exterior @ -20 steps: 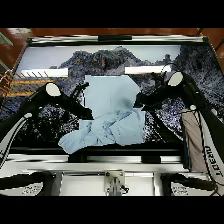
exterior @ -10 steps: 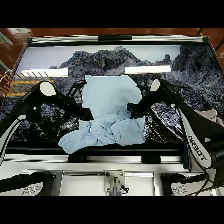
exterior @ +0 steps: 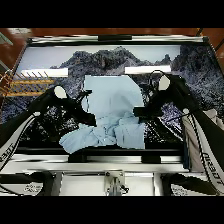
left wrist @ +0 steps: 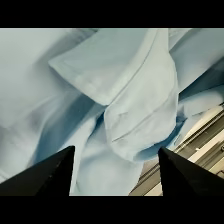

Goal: Fold the shirts.

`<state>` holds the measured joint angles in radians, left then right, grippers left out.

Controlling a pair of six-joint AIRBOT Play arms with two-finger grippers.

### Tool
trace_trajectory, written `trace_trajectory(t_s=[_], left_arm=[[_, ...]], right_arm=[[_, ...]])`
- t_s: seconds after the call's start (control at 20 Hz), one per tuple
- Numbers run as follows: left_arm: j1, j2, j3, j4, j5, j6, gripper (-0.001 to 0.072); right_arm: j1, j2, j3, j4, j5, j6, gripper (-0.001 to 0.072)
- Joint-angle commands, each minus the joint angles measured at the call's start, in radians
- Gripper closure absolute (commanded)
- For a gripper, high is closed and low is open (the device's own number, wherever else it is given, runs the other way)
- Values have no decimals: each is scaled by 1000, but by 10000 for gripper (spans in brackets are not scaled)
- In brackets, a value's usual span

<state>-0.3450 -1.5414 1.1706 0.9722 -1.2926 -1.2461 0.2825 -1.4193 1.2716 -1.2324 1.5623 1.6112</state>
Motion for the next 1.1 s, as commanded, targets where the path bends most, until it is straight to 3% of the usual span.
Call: trace_trajectory(t_s=[0.0, 0.25, 0.3, 0.4, 0.45, 0.65, 0.7, 0.75, 0.8, 1.05], left_arm=[[-27, -76, 0, -130, 16, 42, 95], [-57, -137, 0, -216, 60, 75, 115], [-55, -148, 0, -214, 58, 75, 186], [-42, -156, 0, -213, 58, 80, 580], [-34, -154, 1, -214, 53, 106, 660], [8, -103, 9, -214, 41, 164, 661], [13, -80, 9, -215, 39, 165, 661], [13, -60, 8, -215, 34, 165, 661], [8, -39, 8, -220, 31, 165, 661], [-22, -6, 8, -270, 33, 188, 661]], right_arm=[[11, 85, -78, -25, 5, 16, 645], [45, 92, -131, -31, -67, 20, 644], [45, 92, -131, -31, -69, 20, 644], [43, 92, -131, -33, -65, 19, 644], [43, 92, -131, -39, -62, 19, 644], [43, 92, -124, -183, -38, -8, 618], [38, 92, -116, -228, -35, -5, 547], [25, 92, -103, -230, -29, 5, 198], [9, 92, -77, -199, -9, 32, 101], [51, 91, 186, -129, 3, 142, 101]])
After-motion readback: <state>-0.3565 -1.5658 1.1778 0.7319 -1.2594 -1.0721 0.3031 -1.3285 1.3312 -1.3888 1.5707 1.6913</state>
